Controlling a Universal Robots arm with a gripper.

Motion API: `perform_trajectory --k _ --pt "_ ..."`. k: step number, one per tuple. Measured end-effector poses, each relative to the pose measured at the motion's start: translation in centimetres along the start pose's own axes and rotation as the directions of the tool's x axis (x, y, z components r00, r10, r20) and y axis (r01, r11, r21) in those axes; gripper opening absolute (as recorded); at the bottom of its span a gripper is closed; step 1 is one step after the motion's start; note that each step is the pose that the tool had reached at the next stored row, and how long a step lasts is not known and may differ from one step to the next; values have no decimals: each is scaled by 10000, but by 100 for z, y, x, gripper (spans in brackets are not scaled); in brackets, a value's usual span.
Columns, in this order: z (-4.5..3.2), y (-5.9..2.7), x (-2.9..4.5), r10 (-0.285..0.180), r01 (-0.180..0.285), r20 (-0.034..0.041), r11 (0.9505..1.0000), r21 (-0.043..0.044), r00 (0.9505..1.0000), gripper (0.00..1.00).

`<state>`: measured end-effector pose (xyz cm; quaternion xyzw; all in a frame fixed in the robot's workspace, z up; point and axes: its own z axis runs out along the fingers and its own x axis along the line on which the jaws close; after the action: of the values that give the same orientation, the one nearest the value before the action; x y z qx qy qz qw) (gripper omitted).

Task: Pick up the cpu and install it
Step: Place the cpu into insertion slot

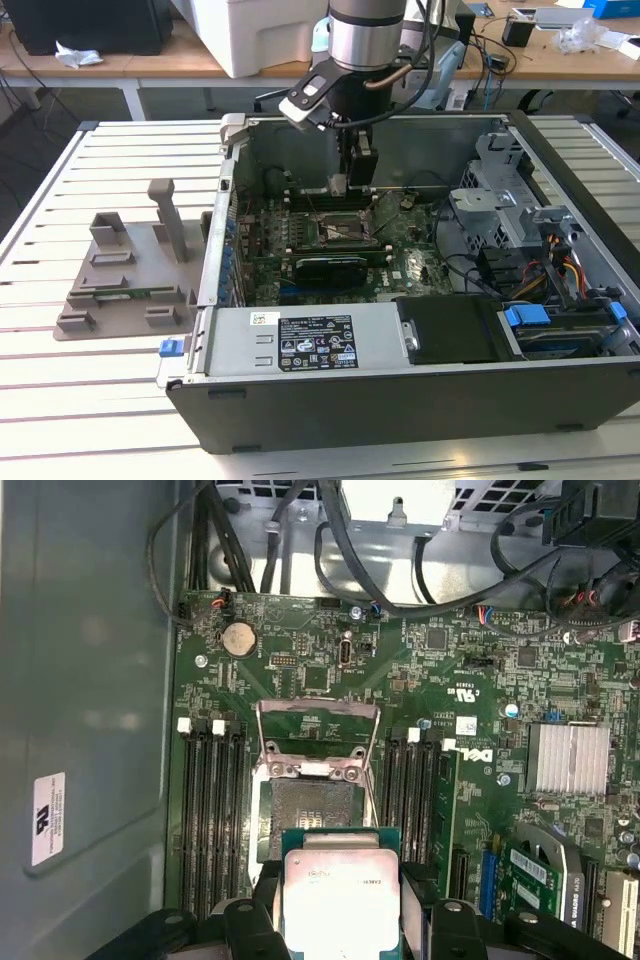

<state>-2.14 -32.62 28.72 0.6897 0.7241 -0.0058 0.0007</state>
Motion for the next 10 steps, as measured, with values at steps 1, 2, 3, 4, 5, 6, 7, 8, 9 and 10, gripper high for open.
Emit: perform_trajectory --k 1,2,3,4,5,6,7,8,9,10 --pt "21 1 3 36 -36 1 10000 1 10000 55" --pt "40 3 5 75 -75 2 10000 4 10000 55" --pt "51 5 7 92 -92 1 10000 5 10000 55" --pt "69 10 9 115 -115 1 9999 7 9999 55" --pt "90 17 10 141 -141 2 9999 11 9999 55" --pt "115 20 11 164 -164 1 9999 12 9999 55" --pt "138 23 11 184 -184 0 9998 13 9998 55" --pt "160 25 11 205 -205 0 9998 14 9998 55" --pt "172 25 12 219 -219 0 9998 15 9998 55" --pt "185 26 12 233 -233 0 9997 15 9997 55"
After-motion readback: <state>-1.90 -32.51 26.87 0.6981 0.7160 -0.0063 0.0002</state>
